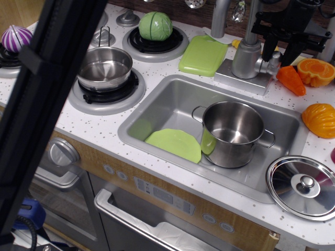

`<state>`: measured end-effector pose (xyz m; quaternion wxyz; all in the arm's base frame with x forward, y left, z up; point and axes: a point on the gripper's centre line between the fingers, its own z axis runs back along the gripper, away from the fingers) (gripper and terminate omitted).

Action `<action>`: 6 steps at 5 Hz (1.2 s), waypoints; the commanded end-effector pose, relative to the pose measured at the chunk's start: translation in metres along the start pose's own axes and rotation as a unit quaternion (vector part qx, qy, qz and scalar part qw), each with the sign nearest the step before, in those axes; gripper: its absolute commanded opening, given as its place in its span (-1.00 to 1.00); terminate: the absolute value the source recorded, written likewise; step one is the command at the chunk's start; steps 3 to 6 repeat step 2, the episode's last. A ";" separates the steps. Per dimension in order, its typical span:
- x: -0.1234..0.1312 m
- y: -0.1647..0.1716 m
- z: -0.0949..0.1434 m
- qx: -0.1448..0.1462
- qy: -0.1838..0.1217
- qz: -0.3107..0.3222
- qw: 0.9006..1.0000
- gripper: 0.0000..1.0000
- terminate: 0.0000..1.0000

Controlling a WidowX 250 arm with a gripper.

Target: Turn lever vertical to front

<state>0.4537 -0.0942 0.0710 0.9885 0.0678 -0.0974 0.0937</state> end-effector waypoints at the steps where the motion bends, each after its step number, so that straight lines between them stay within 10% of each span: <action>1: -0.007 -0.008 0.014 -0.016 -0.014 -0.001 1.000 -1.00 -1.00; 2: -0.008 -0.009 0.004 -0.024 -0.020 -0.001 1.000 -1.00 1.00; 6: -0.008 -0.009 0.004 -0.024 -0.020 -0.001 1.000 -1.00 1.00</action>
